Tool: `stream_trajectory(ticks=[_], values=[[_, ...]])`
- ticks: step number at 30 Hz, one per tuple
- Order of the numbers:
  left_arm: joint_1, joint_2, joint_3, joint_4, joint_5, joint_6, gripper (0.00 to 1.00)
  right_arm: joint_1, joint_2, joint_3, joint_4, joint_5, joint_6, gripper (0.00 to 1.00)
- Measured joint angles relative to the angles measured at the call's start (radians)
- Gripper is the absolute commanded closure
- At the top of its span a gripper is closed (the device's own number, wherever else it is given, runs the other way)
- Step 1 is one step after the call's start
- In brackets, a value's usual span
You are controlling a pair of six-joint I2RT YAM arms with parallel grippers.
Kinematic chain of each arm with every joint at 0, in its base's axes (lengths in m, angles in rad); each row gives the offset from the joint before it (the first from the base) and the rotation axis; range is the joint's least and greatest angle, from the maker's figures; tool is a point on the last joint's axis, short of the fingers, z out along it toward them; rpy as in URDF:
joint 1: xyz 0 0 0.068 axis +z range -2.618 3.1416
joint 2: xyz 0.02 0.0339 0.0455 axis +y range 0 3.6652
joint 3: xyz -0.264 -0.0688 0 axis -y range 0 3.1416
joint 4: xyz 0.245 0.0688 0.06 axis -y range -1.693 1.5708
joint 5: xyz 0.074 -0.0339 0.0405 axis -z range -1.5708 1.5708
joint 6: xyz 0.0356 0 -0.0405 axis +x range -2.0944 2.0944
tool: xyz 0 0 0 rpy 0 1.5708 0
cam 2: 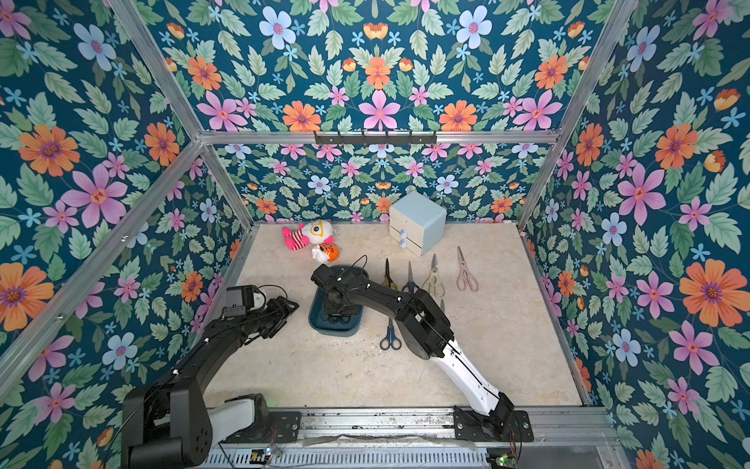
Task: Take the scissors out of the storage box
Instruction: Pick up the scissors from the storage box, then place the scissors at the center of the board.
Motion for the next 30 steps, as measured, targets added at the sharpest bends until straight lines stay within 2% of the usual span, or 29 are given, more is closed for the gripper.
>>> stream_trajectory(ticks=[10, 25, 30], values=[[0.000, -0.004, 0.003, -0.007, 0.000, 0.000, 0.27, 0.000, -0.022, -0.023, -0.002, -0.001, -0.001, 1.00], [0.008, 0.001, 0.018, -0.002, -0.001, -0.007, 0.26, -0.001, -0.172, -0.005, -0.041, 0.000, -0.055, 1.00], [0.008, 0.027, 0.066, 0.006, -0.001, -0.006, 0.27, -0.010, -0.268, -0.068, -0.077, 0.029, -0.097, 1.00]])
